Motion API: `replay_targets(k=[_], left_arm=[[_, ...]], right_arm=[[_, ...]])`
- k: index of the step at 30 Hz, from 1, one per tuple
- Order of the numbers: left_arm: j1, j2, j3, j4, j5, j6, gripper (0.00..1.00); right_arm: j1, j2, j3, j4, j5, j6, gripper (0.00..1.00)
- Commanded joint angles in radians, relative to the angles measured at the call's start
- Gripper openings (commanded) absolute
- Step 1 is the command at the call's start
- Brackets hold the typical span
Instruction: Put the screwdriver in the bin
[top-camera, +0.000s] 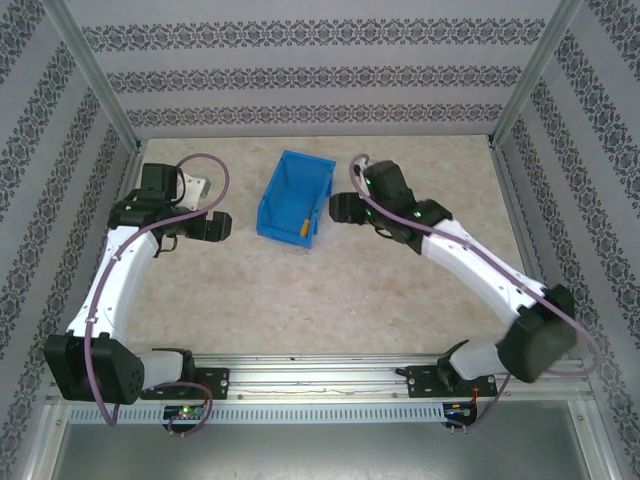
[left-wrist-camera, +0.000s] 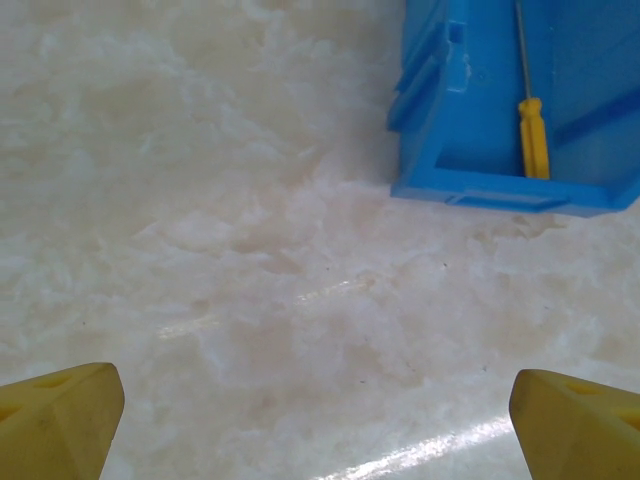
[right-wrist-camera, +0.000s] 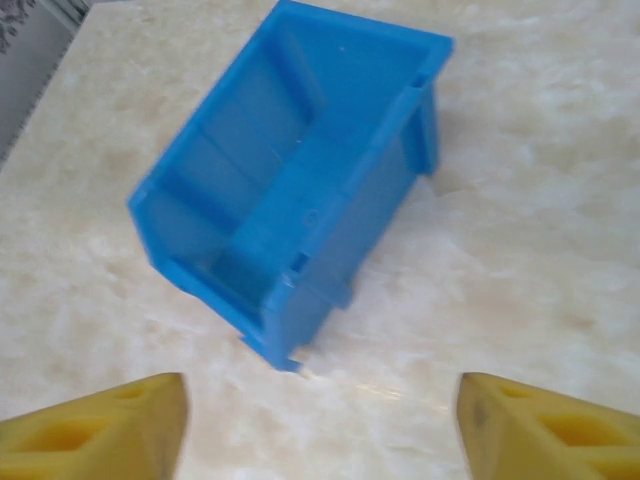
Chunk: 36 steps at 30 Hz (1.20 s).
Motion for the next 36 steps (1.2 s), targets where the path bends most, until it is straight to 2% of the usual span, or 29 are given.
replay_targets(k=[1,5,9,13,19,22,27,32,36], left_arm=[[-0.007,-0.003,-0.047,0.094,-0.093,-0.064,0.99],[-0.007,-0.037,-0.12,0.194,-0.172,-0.109,0.99],[-0.007,-0.128,-0.256,0.356,-0.23,-0.151,0.99],[-0.007,-0.23,-0.389,0.509,-0.247,-0.163,0.99],[-0.007,-0.31,-0.499,0.609,-0.267,-0.161,0.99],[-0.006,-0.324,-0.557,0.683,-0.286,-0.168,0.99],[-0.003,-0.309,-0.68,0.885,-0.298,-0.163,0.99],[0.005,-0.217,-0.793,1.171,-0.298,-0.157,0.99],[0.025,-0.104,-0.837,1.37,-0.316,-0.151,0.99]], right_arm=[[-0.012,-0.119,-0.14,0.072,0.129,-0.028,0.82],[-0.023,-0.255,-0.292,0.125,0.221,-0.039,0.98],[-0.037,-0.376,-0.452,0.251,0.299,-0.052,0.98],[-0.058,-0.461,-0.562,0.357,0.319,-0.136,0.98],[-0.128,-0.503,-0.676,0.447,0.371,-0.289,0.98],[-0.19,-0.521,-0.753,0.567,0.375,-0.335,0.98],[-0.333,-0.48,-0.857,0.791,0.312,-0.354,0.98],[-0.488,-0.319,-0.919,1.063,0.196,-0.346,0.98],[-0.501,-0.183,-0.918,1.198,0.139,-0.38,0.98]])
